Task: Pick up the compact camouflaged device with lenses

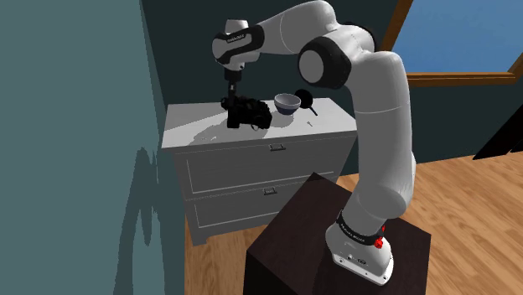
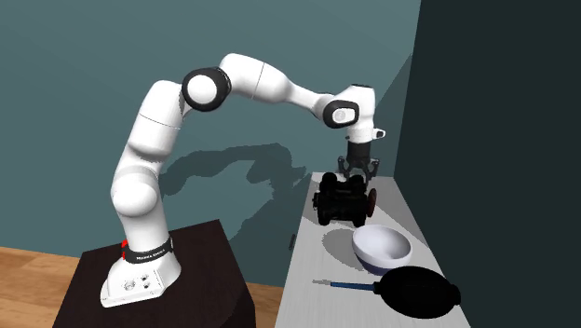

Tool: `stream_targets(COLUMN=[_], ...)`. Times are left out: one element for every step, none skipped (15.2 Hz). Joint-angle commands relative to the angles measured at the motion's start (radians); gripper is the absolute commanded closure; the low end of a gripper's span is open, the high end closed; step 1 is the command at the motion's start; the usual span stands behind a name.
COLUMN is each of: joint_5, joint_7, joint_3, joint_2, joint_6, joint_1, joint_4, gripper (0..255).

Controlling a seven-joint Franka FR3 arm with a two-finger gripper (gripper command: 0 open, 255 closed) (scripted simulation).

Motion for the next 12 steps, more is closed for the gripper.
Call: stream_targets(joint_5=[-0.003, -0.004, -0.006, -0.007, -0.008, -0.009, -0.01, -0.011, -0.012, -0.013, -0.013, -0.013], joint_7=[0.003, 0.004, 0.005, 0.007, 0.008, 0.009, 0.01, 0.012, 0.013, 0.014, 0.014, 0.014], joint_3=[-0.001, -0.002, -0.003, -0.004, -0.004, -0.005, -0.006, -0.006, -0.007, -0.007, -0.007, -0.007], joint_2=[-0.006, -0.009, -0.012, -0.015, -0.017, -0.019, -0.021, -0.022, -0.023, -0.024, -0.025, -0.025], joint_6=[-0.023, -0.035, -0.047, -0.059, -0.071, -0.083, -0.096, -0.108, -0.121, -0.134, -0.136, -0.136], joint_1=[-0.001, -0.001, -0.001, -0.001, -0.002, -0.002, -0.003, -0.004, -0.004, -0.005, -0.005, -0.005], joint_4=[0.019, 0.028, 0.037, 0.047, 0.057, 0.068, 0.079, 0.09, 0.101, 0.113, 0.115, 0.115], gripper=[255, 255, 255, 255, 255, 255, 255, 255, 255, 255, 255, 255])
